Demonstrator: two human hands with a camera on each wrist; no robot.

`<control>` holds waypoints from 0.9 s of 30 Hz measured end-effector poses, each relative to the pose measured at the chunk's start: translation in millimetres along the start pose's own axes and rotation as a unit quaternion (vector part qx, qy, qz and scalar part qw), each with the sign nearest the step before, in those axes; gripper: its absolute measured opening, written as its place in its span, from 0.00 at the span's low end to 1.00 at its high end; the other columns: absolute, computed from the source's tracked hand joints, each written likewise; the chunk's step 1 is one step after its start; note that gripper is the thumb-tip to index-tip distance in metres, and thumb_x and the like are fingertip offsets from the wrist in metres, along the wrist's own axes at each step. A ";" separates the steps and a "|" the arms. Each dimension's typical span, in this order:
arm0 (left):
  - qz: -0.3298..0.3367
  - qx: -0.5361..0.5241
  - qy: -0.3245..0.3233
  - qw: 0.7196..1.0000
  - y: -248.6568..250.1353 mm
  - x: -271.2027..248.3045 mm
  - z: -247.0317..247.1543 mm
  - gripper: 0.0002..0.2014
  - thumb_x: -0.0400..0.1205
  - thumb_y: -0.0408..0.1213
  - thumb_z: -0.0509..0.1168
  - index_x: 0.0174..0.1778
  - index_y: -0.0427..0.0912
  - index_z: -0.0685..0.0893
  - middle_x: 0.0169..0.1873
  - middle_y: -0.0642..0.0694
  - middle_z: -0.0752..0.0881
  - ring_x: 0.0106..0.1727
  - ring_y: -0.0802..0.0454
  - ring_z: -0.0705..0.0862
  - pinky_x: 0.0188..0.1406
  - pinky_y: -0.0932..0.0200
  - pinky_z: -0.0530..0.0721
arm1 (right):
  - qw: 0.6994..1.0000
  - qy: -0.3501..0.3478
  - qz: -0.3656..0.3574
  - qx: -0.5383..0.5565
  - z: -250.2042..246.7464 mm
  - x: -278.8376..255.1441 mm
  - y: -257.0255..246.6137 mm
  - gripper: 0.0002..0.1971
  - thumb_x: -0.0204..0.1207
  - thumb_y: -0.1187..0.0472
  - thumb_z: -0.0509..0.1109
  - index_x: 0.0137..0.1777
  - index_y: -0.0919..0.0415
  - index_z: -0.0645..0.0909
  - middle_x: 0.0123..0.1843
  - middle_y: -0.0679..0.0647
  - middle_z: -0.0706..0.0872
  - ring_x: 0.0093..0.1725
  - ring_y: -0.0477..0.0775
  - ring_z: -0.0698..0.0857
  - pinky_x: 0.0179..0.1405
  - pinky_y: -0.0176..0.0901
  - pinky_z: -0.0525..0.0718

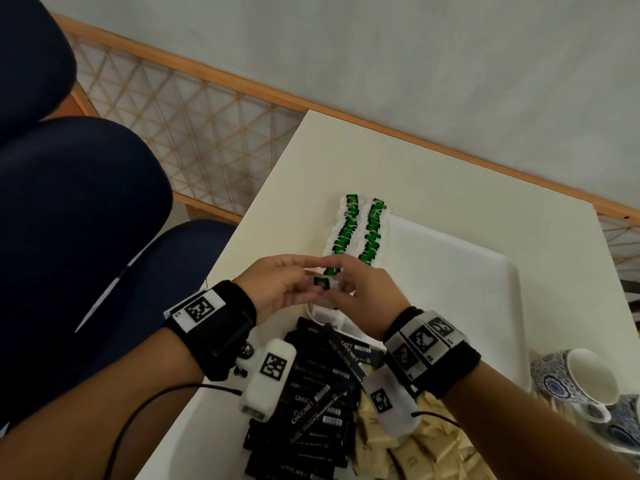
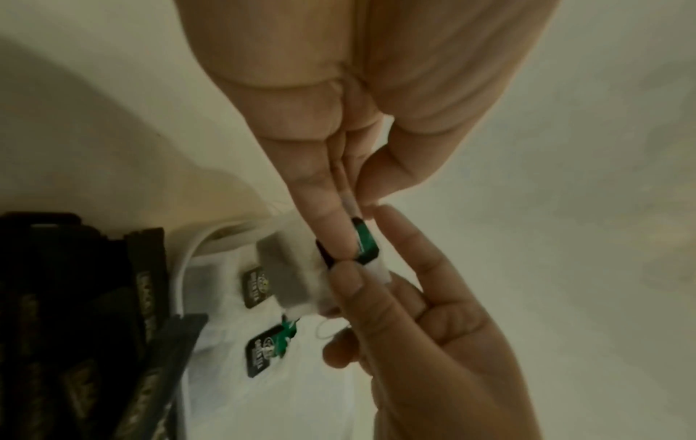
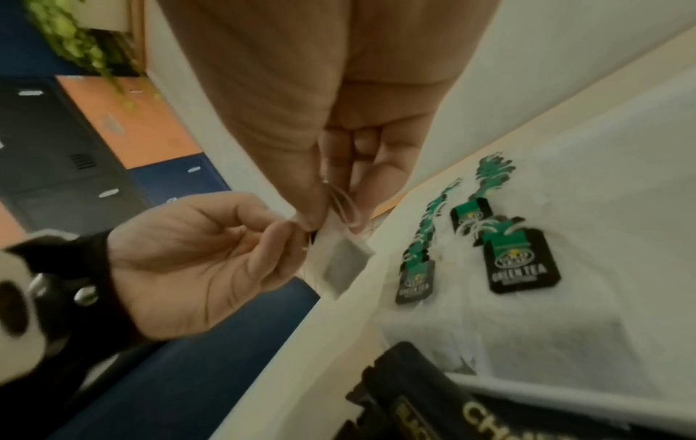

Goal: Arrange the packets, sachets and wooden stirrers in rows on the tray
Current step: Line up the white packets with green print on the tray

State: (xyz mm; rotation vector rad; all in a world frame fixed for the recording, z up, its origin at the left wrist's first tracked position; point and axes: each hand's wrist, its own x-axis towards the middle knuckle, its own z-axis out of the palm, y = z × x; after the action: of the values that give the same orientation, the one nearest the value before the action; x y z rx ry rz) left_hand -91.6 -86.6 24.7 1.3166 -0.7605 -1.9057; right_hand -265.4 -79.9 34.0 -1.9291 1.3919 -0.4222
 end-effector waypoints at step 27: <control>0.053 0.559 0.045 0.826 -38.8 34.8 9.8 0.26 0.64 0.60 0.77 0.47 0.56 0.70 0.39 0.53 0.81 0.37 0.53 0.81 0.36 0.55 0.78 | 0.975 -0.124 0.159 -0.094 -12.7 -18.7 61.4 0.10 0.75 0.49 0.72 0.54 0.48 0.82 0.43 0.44 0.83 0.45 0.48 0.81 0.45 0.39 0.77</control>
State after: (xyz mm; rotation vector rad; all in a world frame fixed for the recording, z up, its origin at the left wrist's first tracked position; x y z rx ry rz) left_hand -117.6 -90.8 -21.3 1.9111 -2.0159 -1.2217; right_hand -322.5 -77.6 2.0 -1.7860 1.5788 0.1045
